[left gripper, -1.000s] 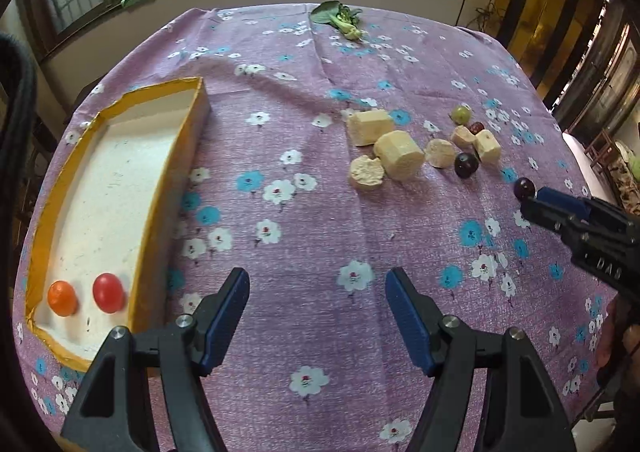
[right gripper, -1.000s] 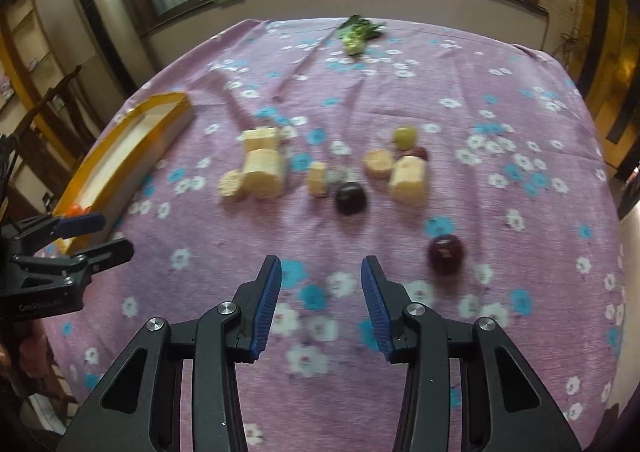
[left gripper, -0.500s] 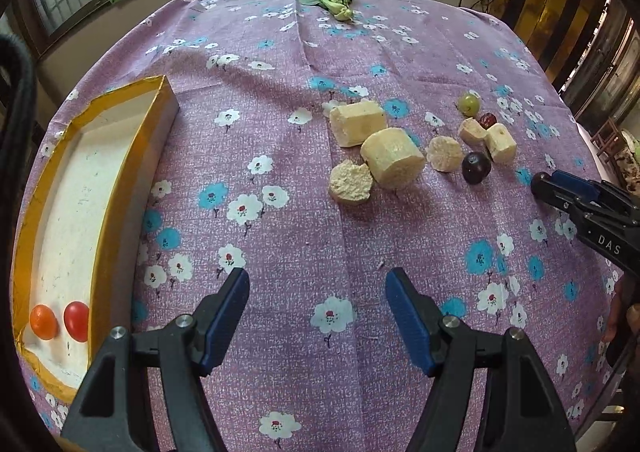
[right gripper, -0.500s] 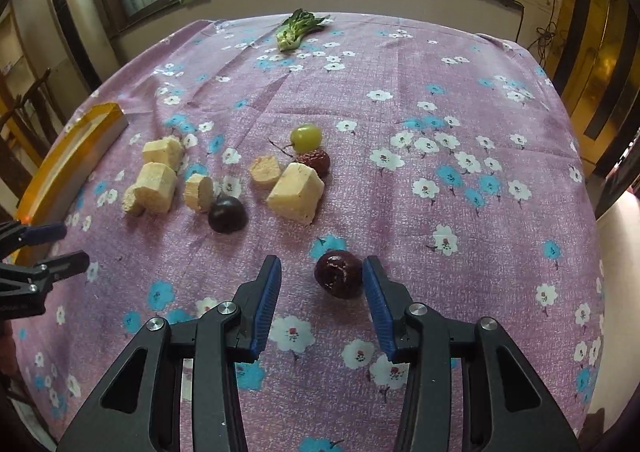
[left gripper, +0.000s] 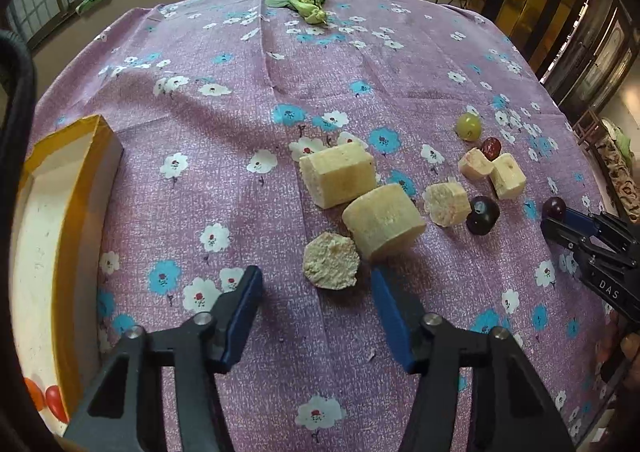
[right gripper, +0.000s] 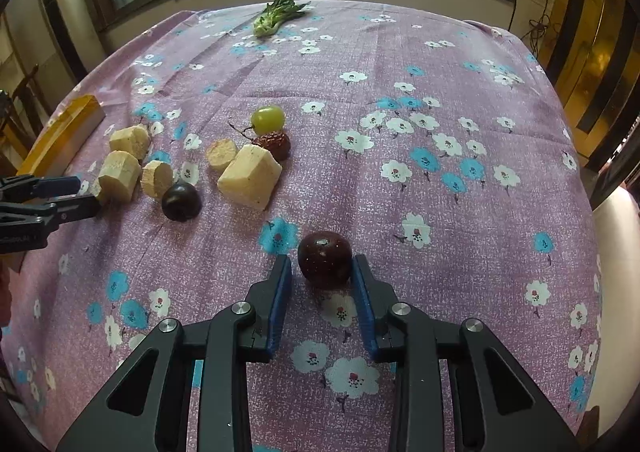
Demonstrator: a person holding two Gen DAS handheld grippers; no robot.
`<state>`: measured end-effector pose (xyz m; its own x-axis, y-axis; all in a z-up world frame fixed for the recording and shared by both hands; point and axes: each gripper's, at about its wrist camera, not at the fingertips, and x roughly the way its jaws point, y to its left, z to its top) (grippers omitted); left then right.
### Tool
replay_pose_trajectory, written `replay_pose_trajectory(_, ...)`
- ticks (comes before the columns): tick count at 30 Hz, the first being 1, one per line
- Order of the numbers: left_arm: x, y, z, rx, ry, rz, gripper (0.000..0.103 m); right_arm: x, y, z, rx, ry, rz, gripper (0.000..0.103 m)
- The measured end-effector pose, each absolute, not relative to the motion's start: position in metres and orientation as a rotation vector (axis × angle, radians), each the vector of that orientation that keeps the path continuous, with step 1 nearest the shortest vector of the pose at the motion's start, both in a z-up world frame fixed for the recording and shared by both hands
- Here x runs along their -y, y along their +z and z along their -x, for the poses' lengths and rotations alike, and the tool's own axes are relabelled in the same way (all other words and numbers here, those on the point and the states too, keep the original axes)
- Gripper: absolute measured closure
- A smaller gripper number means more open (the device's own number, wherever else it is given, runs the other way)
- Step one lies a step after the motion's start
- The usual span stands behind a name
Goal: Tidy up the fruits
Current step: 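Grasp the round cream slice with the left gripper while the right grasps a dark plum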
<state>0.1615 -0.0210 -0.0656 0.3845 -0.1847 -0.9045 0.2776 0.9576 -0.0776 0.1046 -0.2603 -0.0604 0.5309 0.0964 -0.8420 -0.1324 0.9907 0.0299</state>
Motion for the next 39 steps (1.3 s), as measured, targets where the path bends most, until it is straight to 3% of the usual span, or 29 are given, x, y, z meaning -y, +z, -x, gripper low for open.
replay_pose_trajectory(6, 0.025, -0.067, -0.163, -1.112, -0.318, -0.098, 0.070, 0.257, -0.061, -0.105, -0.998, 0.131, 0.065, 0.073)
replay_pose_trajectory(24, 0.003, -0.056, -0.112, -1.100, -0.360, -0.056, 0.071, 0.241, -0.040, -0.077, -0.965, 0.108, 0.082, 0.076)
replay_pose_trajectory(29, -0.006, -0.059, -0.110, -1.121, -0.352, -0.018, 0.071, 0.243, -0.050, -0.099, -1.001, 0.115, 0.051, 0.075)
replay_pose_trajectory(32, -0.010, -0.059, -0.109, -1.121, -0.346, 0.003, 0.071, 0.237, -0.056, -0.110, -1.006, 0.115, 0.082, 0.068)
replay_pose_trajectory(39, -0.012, -0.067, -0.110, -1.139, -0.339, 0.023, 0.071, 0.239, -0.060, -0.118, -0.998, 0.085, 0.117, 0.076)
